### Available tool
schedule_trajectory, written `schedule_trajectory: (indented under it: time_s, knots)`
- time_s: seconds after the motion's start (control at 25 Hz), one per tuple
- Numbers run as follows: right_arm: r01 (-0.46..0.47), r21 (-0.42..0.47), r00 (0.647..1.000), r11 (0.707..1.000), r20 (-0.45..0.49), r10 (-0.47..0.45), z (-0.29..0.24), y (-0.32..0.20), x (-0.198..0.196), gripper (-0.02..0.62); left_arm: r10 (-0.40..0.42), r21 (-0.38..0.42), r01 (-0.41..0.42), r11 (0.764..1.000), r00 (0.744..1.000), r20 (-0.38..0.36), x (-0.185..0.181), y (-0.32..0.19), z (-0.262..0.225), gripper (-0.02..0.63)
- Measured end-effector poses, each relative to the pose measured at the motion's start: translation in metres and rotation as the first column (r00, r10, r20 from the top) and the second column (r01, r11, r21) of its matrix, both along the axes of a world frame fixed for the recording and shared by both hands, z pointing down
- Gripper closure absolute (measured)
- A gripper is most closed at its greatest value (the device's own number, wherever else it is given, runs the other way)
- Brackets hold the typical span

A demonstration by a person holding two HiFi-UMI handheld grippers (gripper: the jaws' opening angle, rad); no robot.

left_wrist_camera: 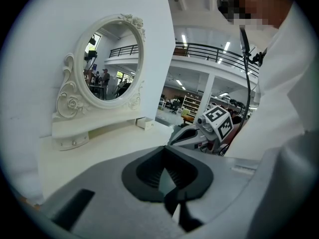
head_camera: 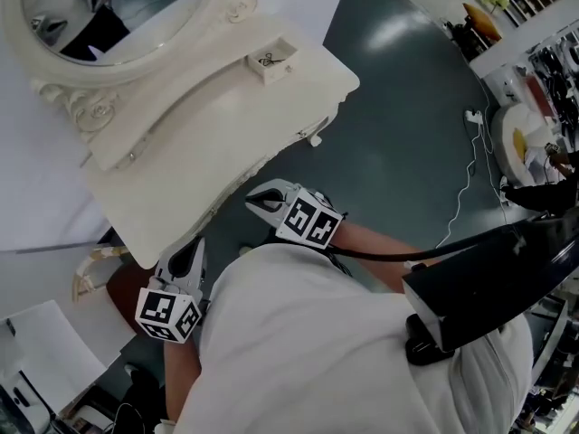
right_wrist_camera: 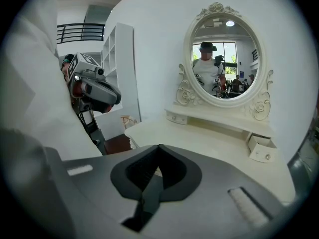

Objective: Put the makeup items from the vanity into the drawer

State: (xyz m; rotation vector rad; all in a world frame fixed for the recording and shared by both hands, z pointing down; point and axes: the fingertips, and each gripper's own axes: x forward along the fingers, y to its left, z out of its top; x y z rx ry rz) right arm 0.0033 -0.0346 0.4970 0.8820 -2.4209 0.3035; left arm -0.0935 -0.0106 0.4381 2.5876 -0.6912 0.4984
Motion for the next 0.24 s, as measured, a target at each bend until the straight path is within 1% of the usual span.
schedule_trajectory:
  time_s: [0.24]
  knots:
    - [0.009, -0.02, 1.0, 1.0, 0.014, -0.009, 0.002, -0.029, 0.029, 0.595, -0.01, -0.01, 0.01, 1.0, 1.0, 0.012, 0.031, -0.029, -0.003, 0.603]
